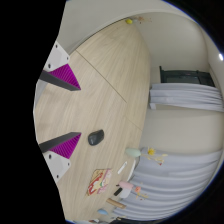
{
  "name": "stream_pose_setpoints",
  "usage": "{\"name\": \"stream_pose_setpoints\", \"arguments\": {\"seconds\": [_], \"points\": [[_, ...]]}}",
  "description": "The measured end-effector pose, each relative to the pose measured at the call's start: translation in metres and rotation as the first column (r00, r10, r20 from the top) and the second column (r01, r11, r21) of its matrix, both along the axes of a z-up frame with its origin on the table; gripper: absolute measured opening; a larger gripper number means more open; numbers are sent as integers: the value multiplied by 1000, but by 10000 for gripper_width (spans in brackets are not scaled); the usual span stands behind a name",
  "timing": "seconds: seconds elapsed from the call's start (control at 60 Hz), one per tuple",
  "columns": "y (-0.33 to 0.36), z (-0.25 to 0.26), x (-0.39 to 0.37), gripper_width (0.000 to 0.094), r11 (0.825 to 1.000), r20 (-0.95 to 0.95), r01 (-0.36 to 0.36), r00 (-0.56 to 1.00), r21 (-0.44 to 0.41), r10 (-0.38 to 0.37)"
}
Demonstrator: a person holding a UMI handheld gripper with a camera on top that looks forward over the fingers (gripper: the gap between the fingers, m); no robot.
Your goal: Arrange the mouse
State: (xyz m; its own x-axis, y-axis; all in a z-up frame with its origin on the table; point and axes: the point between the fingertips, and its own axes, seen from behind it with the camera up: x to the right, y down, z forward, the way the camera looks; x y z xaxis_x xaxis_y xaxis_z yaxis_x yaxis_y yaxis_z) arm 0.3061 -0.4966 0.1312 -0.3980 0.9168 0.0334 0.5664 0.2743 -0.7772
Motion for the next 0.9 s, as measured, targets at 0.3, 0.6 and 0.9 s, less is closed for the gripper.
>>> {"name": "stream_pose_setpoints", "arguments": {"seconds": [0.3, 0.6, 0.9], "points": [[51, -44, -63, 857, 979, 23, 205, 978, 14, -206], [70, -82, -101, 857, 942, 19, 336, 942, 17, -336], [67, -109, -141, 859, 928, 33, 373, 927, 4, -373]]}}
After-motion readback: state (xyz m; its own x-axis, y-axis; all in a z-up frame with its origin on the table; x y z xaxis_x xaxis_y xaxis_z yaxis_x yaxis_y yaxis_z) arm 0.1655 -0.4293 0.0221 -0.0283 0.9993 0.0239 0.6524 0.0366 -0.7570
